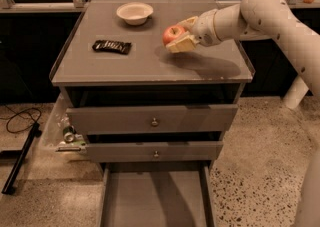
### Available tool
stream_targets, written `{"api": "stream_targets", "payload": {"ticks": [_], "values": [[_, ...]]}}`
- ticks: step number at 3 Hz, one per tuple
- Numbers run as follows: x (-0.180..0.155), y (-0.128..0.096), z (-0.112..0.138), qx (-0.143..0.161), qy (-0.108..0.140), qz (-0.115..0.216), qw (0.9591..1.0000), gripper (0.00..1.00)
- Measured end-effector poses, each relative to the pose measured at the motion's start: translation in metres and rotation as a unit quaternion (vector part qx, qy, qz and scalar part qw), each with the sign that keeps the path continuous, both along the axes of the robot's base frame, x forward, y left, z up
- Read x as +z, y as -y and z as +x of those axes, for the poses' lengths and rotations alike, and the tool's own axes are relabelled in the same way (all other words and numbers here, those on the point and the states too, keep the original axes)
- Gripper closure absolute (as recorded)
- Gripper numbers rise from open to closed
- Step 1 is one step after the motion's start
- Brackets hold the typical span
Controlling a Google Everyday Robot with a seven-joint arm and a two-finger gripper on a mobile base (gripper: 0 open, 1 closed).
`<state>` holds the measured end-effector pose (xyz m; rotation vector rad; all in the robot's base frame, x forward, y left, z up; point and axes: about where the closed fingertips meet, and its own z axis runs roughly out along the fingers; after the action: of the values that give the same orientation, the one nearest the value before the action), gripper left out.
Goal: Pick apple from bottom drawer and place on counter
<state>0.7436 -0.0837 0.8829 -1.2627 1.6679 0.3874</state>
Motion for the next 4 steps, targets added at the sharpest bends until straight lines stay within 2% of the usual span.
{"api": "stream_targets", "payload": {"ticks": [1,4], "values": [[-0.0146,0.0013,0.0071,-0.013,-0.017,-0.004,0.9998,1.00],[-0.0149,0.0013,0.0072,-0.013,-0.018,-0.004,0.9997,0.35]]}}
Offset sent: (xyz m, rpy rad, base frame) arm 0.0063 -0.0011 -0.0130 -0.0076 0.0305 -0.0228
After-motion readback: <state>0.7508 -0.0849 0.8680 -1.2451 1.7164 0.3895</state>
